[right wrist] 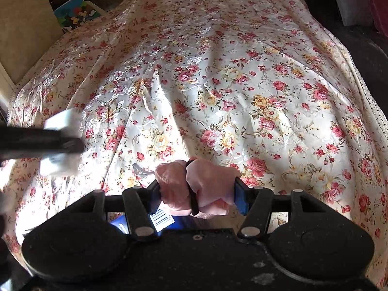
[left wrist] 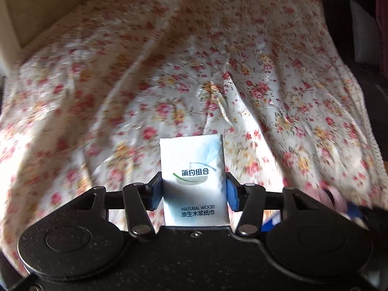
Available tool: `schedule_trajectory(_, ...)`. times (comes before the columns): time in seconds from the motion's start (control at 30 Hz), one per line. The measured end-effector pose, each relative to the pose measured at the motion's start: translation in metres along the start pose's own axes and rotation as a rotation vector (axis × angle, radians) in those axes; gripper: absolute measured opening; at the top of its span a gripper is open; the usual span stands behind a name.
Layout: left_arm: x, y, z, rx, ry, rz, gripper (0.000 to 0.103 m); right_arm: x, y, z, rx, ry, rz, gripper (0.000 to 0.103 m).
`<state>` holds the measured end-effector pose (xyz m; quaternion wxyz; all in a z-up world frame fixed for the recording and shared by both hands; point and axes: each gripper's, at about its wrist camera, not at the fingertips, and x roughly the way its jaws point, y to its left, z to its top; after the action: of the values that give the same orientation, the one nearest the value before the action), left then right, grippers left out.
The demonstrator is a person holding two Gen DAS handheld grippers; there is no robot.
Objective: Organize soft objects
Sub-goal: 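Carry the tissue pack and pink scrunchie in both grippers over the gold tray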
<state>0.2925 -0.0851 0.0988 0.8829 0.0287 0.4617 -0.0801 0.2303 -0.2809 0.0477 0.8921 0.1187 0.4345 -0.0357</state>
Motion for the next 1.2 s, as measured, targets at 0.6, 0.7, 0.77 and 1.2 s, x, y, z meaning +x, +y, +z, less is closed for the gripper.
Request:
schedule_trajectory(0.6,-0.121,0.068,-0.155,-0.092,-0.040,0.008,0.050,-0.088,0.032,-0.099,-0.075,-0.133,0.099,0.058)
schedule_trajectory(0.7,-0.126,0.071,-0.176,-0.103,-0.026,-0.003,0.050,-0.114,0.042,-0.133,-0.098,-0.126,0.108,0.058)
schedule_trajectory(0.77,-0.130,0.075,-0.190,-0.120,-0.021,-0.006,0.050,-0.132,0.048,-0.154,-0.101,-0.109,0.125,0.058)
schedule_trajectory(1.2,-0.137,0.066,-0.257,-0.118,0.024,0.007,0.050,-0.202,0.055,-0.246,-0.183,0.079,0.144,0.058)
